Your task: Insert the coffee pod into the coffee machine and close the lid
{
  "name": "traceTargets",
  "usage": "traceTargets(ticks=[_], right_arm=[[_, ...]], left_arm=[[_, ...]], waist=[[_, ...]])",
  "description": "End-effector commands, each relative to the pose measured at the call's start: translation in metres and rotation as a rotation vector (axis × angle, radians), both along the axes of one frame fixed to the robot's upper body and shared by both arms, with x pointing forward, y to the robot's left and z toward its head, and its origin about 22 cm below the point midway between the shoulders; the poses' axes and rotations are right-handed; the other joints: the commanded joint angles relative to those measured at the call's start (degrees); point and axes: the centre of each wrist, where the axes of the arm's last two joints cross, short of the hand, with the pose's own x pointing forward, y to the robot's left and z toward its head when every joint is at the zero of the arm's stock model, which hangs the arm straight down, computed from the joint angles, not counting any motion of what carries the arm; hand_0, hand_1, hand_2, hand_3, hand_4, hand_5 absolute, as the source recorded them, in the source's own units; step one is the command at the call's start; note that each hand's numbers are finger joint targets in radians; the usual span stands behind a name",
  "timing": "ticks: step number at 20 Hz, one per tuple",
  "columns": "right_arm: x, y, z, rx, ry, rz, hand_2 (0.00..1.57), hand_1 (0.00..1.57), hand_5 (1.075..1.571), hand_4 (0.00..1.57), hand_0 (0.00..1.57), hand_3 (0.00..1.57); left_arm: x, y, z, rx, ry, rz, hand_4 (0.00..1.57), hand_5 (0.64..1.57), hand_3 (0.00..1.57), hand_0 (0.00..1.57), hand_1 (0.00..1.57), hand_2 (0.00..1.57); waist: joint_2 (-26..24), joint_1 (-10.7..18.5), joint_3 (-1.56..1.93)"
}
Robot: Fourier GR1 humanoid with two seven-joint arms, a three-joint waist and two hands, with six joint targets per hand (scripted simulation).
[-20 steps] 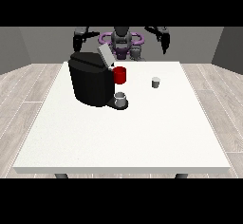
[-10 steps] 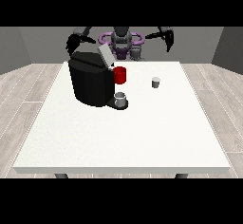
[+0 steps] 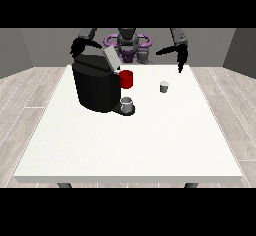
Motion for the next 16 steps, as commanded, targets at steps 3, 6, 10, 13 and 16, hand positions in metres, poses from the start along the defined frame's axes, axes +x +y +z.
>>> traceTargets(ticks=[3,6,10,13,16], right_arm=[[0.013,-0.001,0.015,0.017,-0.011,0.012,0.00,0.00,1.571,0.28,0.00,0.00],[0.013,0.013,0.005,0.007,-0.024,0.031,0.00,0.00,1.571,0.33,0.00,0.00],[0.015,0.011,0.011,-0.008,0.008,0.019,0.00,0.00,1.571,0.40,0.00,0.00],[0.033,0.009,0.016,-0.014,0.030,-0.021,0.00,0.00,1.571,0.39,0.00,0.00],[0.032,0.017,0.003,-0.042,0.018,-0.008,0.00,0.00,1.571,0.41,0.00,0.00]], left_arm=[[0.026,0.022,0.001,0.043,0.065,0.052,0.00,1.571,0.00,0.00,0.00,0.00],[0.036,0.013,-0.008,0.064,0.057,0.055,0.00,1.571,0.00,0.00,0.00,0.00],[0.041,0.012,-0.019,0.127,0.143,0.052,0.00,1.571,0.00,0.00,0.00,0.00],[0.045,0.004,-0.019,0.195,0.110,0.015,0.00,1.571,0.00,0.00,0.00,0.00],[0.051,-0.013,-0.024,0.235,0.106,0.001,0.00,1.571,0.00,0.00,0.00,0.20]], waist=[[2.22,-0.89,0.00],[5.16,-1.68,0.00],[4.21,-2.31,0.00],[4.92,0.10,0.00],[6.67,-0.46,0.01]])
